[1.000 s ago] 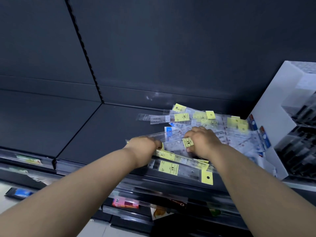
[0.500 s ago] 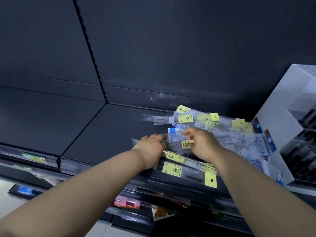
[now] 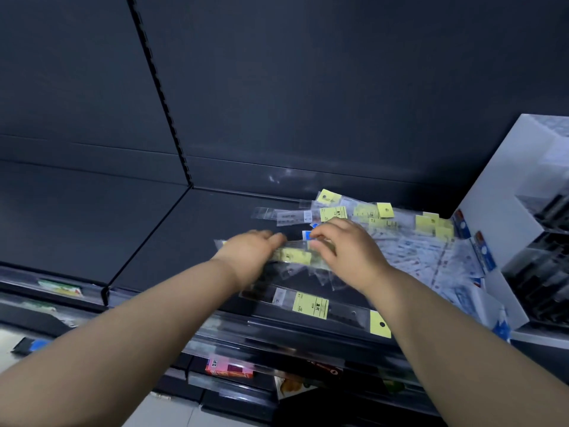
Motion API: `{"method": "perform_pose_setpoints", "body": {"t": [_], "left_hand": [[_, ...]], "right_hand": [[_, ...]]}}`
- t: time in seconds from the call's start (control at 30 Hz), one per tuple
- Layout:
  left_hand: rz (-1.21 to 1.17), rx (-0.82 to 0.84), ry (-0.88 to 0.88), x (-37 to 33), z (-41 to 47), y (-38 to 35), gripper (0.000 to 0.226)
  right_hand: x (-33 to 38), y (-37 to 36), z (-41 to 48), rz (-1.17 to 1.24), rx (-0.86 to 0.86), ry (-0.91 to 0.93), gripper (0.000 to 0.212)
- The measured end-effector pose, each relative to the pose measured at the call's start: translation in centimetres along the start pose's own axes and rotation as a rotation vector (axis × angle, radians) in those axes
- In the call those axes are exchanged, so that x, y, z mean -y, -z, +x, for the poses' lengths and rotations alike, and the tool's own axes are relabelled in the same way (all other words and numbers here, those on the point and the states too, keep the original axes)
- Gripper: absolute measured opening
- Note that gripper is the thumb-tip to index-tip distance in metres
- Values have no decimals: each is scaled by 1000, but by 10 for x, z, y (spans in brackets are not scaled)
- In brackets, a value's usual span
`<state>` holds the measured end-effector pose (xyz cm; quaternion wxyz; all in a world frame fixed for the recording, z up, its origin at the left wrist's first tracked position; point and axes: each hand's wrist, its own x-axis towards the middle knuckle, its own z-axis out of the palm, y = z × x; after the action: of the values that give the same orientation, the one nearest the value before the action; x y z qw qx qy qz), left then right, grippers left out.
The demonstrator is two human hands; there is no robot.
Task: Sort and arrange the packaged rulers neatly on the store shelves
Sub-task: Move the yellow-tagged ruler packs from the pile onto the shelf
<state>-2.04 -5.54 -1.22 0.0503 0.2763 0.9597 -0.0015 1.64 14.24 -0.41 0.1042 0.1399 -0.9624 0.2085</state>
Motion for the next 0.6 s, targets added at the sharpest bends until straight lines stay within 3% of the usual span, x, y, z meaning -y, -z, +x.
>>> {"method": "perform_pose_setpoints", "body": {"t": [0.1, 0.2, 0.27, 0.4, 0.6], "left_hand": [[-39, -43, 33, 22, -3, 8, 54], [-100, 8, 18, 29, -5, 1, 37], [-98, 68, 46, 23, -5, -7, 44], [155, 65, 0, -4, -6, -20, 78], [74, -72, -5, -14, 2, -39, 40]], "right_hand": [[12, 7, 1, -290, 247, -13, 57], [13, -4, -3, -488, 372, -16, 48], [11, -14, -7, -452, 437, -88, 52], [13, -24, -8, -367, 420, -119, 56], [11, -34, -17, -373, 275, -40, 49]]}}
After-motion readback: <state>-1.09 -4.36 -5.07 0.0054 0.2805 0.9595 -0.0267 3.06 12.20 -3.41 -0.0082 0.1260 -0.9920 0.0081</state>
